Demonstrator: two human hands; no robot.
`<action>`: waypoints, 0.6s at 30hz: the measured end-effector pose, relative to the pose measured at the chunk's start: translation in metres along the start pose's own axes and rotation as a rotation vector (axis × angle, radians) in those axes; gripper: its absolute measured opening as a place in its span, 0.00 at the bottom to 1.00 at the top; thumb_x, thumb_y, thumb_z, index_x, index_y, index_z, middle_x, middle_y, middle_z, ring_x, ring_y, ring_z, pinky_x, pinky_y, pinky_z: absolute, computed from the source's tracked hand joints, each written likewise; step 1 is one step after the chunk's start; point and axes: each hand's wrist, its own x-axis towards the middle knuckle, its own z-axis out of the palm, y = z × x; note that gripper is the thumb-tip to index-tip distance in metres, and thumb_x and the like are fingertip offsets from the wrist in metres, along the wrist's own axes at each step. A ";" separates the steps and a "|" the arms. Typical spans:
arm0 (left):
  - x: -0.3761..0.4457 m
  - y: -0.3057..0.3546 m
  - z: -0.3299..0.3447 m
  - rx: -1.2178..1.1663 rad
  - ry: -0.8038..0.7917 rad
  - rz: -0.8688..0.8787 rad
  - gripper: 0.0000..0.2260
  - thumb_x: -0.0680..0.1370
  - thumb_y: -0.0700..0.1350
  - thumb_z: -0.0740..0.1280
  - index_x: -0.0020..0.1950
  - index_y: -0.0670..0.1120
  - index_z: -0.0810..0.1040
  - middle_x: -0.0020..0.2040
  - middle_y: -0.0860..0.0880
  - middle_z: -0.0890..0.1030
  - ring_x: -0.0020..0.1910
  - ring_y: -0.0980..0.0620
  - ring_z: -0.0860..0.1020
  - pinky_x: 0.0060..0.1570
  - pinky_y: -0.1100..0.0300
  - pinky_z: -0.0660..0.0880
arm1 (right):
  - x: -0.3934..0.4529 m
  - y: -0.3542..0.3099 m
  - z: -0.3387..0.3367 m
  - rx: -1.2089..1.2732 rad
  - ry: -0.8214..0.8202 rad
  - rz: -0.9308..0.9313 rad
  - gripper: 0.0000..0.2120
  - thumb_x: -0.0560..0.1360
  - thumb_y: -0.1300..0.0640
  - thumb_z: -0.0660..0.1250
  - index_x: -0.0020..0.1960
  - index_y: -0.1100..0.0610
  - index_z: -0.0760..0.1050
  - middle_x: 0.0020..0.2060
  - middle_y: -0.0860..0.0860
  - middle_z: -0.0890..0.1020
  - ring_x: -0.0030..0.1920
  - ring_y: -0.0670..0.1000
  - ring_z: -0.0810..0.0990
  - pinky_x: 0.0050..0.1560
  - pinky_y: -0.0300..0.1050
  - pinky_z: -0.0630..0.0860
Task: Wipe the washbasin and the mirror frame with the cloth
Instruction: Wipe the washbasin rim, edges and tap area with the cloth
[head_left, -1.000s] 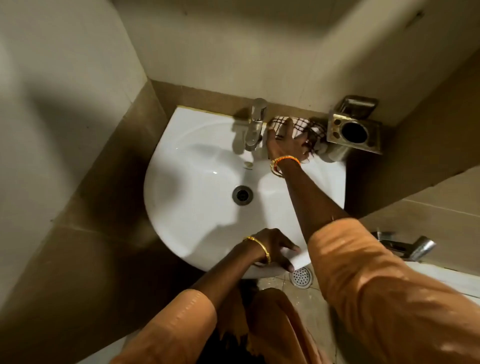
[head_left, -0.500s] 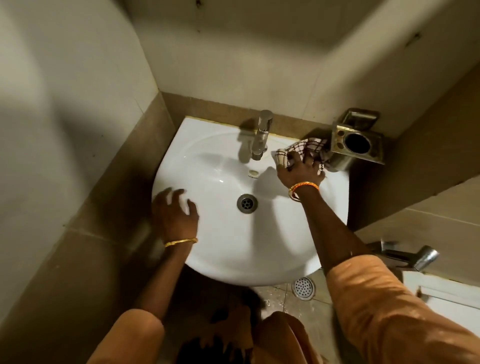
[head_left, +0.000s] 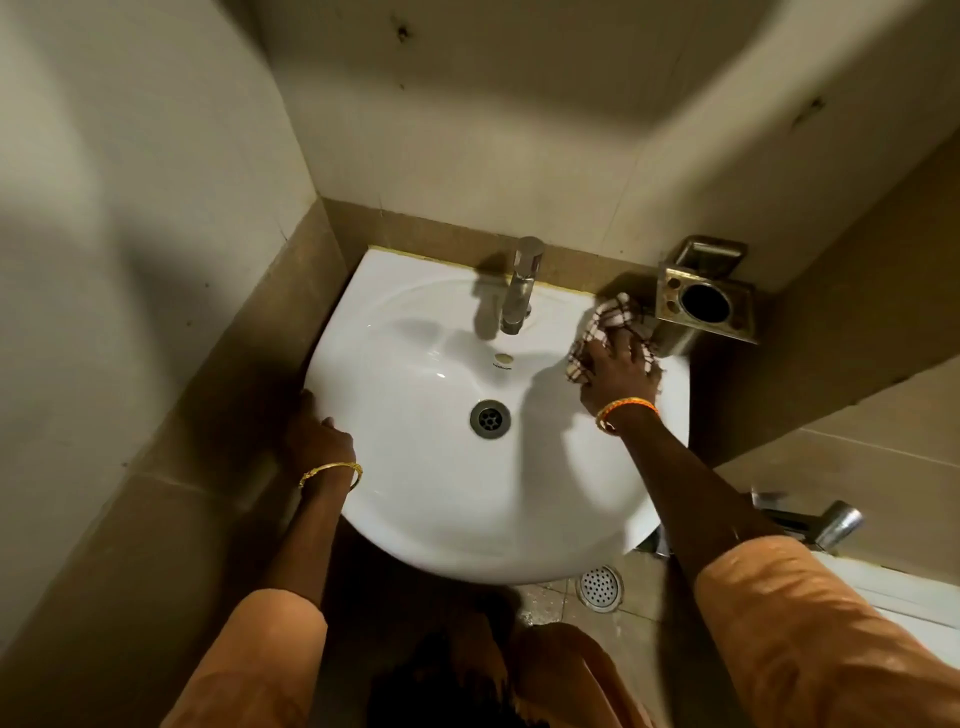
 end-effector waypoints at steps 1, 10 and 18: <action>0.001 0.001 -0.003 -0.002 -0.012 -0.020 0.22 0.79 0.34 0.59 0.73 0.38 0.63 0.73 0.38 0.67 0.72 0.40 0.65 0.71 0.51 0.59 | -0.004 0.004 0.002 -0.022 -0.010 0.016 0.31 0.71 0.58 0.67 0.72 0.49 0.60 0.76 0.54 0.55 0.76 0.60 0.50 0.72 0.67 0.52; -0.006 0.012 -0.011 0.042 0.000 -0.049 0.24 0.76 0.32 0.62 0.72 0.39 0.66 0.66 0.38 0.76 0.67 0.40 0.72 0.65 0.51 0.66 | 0.028 -0.045 -0.008 0.248 0.087 0.075 0.39 0.69 0.47 0.70 0.73 0.56 0.56 0.73 0.56 0.62 0.73 0.59 0.60 0.72 0.62 0.55; -0.003 0.009 -0.001 0.080 0.013 -0.053 0.26 0.75 0.34 0.63 0.73 0.42 0.65 0.64 0.39 0.77 0.64 0.39 0.74 0.60 0.48 0.70 | 0.052 -0.040 -0.019 0.038 -0.079 -0.230 0.31 0.74 0.51 0.65 0.74 0.44 0.58 0.77 0.52 0.53 0.76 0.58 0.54 0.73 0.62 0.55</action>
